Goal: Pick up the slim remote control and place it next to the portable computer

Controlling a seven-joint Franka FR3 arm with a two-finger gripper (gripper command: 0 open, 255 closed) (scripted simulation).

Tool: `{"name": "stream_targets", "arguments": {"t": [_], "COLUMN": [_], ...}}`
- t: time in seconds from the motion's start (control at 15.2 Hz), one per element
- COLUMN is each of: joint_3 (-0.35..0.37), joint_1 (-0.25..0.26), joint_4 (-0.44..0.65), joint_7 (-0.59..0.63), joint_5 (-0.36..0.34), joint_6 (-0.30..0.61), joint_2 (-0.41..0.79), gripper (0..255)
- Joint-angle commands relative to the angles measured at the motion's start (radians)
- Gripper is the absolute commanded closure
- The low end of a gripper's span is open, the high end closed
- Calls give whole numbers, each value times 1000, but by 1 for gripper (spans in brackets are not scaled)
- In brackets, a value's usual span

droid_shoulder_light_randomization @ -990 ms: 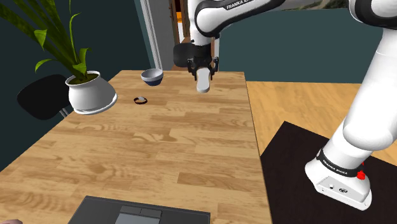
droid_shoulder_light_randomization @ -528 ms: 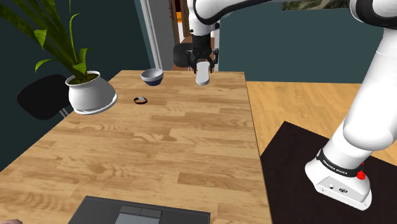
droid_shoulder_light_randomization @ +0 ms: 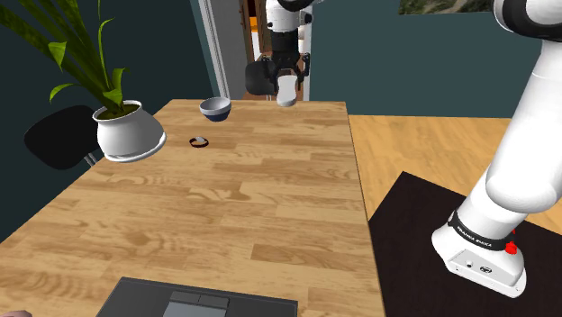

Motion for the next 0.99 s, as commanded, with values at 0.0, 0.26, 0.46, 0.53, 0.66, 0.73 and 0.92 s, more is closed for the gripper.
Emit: {"name": "stream_targets", "arguments": {"t": [0.0, 0.26, 0.46, 0.53, 0.66, 0.73, 0.92], "joint_3": [1, 2, 3, 4, 5, 5, 7], "joint_1": [1, 5, 9, 10, 13, 15, 22], "joint_4": [30, 99, 156, 176, 218, 241, 312], "joint_7": [1, 1, 2, 3, 4, 5, 7], "joint_5": [0, -4, -8, -9, -13, -15, -22], "joint_6": [-28, -86, -132, -147, -179, -195, -246], "joint_2": [2, 13, 25, 30, 41, 47, 69], "gripper": [255, 255, 255, 255, 255, 255, 255]}}
